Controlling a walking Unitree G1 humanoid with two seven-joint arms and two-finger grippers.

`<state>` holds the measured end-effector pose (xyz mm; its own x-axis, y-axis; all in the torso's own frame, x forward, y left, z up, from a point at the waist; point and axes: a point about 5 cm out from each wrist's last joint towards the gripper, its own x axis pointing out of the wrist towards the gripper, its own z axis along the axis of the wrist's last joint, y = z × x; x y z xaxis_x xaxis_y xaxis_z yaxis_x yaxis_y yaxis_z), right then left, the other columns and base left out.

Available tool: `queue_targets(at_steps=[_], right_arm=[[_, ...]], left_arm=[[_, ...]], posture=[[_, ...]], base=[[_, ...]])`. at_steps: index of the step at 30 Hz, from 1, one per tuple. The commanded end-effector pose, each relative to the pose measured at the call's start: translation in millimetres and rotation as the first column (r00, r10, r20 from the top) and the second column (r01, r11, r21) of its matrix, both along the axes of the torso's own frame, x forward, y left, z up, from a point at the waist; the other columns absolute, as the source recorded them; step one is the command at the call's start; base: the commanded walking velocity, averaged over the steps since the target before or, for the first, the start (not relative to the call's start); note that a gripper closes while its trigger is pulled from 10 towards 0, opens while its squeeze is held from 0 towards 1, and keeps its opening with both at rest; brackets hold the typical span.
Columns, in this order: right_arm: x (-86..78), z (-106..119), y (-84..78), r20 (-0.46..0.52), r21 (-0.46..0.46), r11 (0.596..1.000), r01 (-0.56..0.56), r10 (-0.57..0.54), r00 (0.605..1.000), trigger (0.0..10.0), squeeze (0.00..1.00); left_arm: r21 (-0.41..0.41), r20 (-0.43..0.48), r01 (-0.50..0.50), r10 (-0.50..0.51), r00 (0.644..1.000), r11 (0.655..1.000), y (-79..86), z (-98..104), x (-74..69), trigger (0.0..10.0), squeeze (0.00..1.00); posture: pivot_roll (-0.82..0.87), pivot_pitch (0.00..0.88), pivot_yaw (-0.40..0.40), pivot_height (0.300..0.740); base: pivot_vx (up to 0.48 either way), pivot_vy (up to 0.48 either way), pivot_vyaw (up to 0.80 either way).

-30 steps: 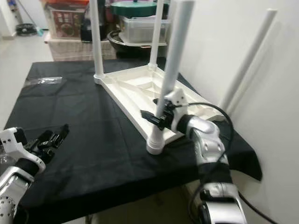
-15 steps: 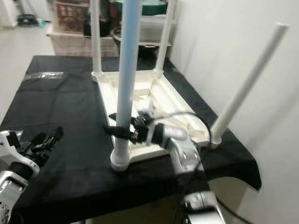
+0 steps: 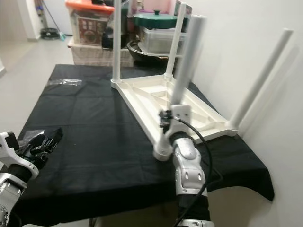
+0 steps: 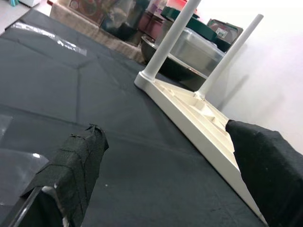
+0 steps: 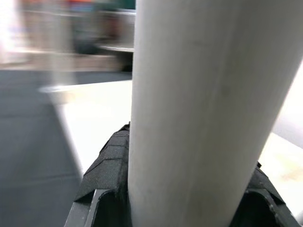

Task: Building children table

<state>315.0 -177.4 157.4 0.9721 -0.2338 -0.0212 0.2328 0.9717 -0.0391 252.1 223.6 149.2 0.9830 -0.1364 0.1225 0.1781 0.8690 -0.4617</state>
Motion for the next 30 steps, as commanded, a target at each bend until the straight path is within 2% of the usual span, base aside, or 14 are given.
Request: queue_targets(at_steps=[1,2,3,7,8,9,13,14,18,19,20,24,29,30], right_arm=[[-18.4,-29.4,-44.1,-0.168,-0.144,0.953,0.266,-0.289,0.943,0.0,0.00],[-16.1,-26.4,-36.9,-0.171,-0.131,0.962,0.240,-0.261,0.950,0.0,0.00],[-11.2,-22.1,-22.8,-0.165,-0.083,0.980,0.179,-0.191,0.968,10.0,0.00],[-3.1,-10.7,-1.5,-0.110,-0.031,0.998,0.063,-0.066,0.992,10.0,0.00],[4.0,3.9,-1.8,0.000,0.001,1.000,0.029,-0.029,1.000,10.0,0.16],[13.6,9.5,-8.4,0.015,-0.007,1.000,0.008,-0.008,1.000,10.0,1.00],[35.9,23.0,-21.5,0.018,-0.012,0.997,-0.079,0.079,0.997,10.0,1.00],[40.8,27.8,-22.4,0.022,-0.001,0.993,-0.116,0.116,0.993,10.0,0.00],[53.4,43.9,-15.1,0.076,0.045,0.897,-0.439,0.435,0.897,10.0,0.00],[53.9,46.3,-10.4,0.080,0.029,0.817,-0.576,0.572,0.816,10.0,0.00],[54.3,41.2,-0.5,0.034,0.013,0.650,-0.760,0.759,0.650,10.0,0.00],[56.5,30.9,15.1,-0.029,0.016,0.535,-0.844,0.844,0.535,10.0,0.00],[56.6,22.4,30.7,-0.052,0.021,0.464,-0.885,0.885,0.463,10.0,0.00],[54.5,17.7,43.4,-0.043,0.037,0.398,-0.917,0.917,0.396,8.7,0.00]], left_arm=[[-0.006,-0.027,0.016,-0.016,1.000,1.000,-3.1,-4.9,1.8,10.0,0.00],[-0.006,-0.027,0.016,-0.017,1.000,1.000,-2.9,-4.7,1.8,10.0,0.00],[-0.007,-0.027,0.017,-0.017,1.000,1.000,-2.9,-5.0,1.6,10.0,0.00],[-0.006,-0.026,0.015,-0.015,1.000,1.000,-1.9,-4.8,0.7,10.0,0.00],[-0.007,-0.024,0.011,-0.011,1.000,1.000,-1.0,-4.4,-0.2,10.0,0.00],[-0.006,-0.023,0.007,-0.008,1.000,1.000,-0.1,-4.2,-0.9,10.0,0.00],[-0.005,-0.020,-0.001,0.001,1.000,1.000,2.2,-3.8,-2.2,10.0,0.00],[-0.004,-0.020,-0.003,0.003,1.000,1.000,2.8,-3.9,-2.4,10.0,0.00],[-0.004,-0.018,-0.007,0.007,1.000,1.000,3.4,-4.3,-1.6,10.0,0.00],[-0.004,-0.018,-0.008,0.008,1.000,1.000,3.3,-4.4,-1.1,10.0,0.00],[-0.003,-0.013,0.000,0.000,1.000,1.000,0.5,-3.7,1.4,10.0,0.00],[-0.004,-0.002,0.002,-0.002,1.000,1.000,-0.8,-1.4,3.8,10.0,0.00],[-0.005,0.000,0.000,0.000,1.000,1.000,-0.5,-1.0,4.1,10.0,0.00],[-0.003,0.001,-0.001,0.001,1.000,1.000,-0.9,-0.6,3.5,10.0,0.00]], posture=[[-0.04,0.000,-0.081,0.740],[-0.04,0.000,-0.081,0.740],[-0.04,0.000,-0.085,0.740],[-0.04,0.000,-0.088,0.740],[-0.03,0.000,-0.093,0.740],[-0.02,0.000,-0.099,0.740],[-0.02,0.000,-0.105,0.740],[-0.01,0.000,-0.106,0.740],[-0.01,0.000,-0.107,0.740],[-0.01,0.000,-0.107,0.740],[0.00,0.000,-0.111,0.740],[0.01,0.000,-0.116,0.740],[0.02,0.000,-0.121,0.740],[0.03,0.000,-0.126,0.740]], base=[[0.000,0.000,0.00],[0.000,0.000,0.00],[0.000,0.000,0.00],[0.000,0.000,0.00],[0.000,0.000,0.00],[0.000,0.000,0.00],[0.000,0.000,0.00],[0.000,0.000,0.00],[0.000,0.000,0.00],[0.000,0.000,0.00],[0.000,0.000,0.00],[0.000,0.000,0.00],[0.000,0.000,0.00],[0.000,0.000,0.00]])
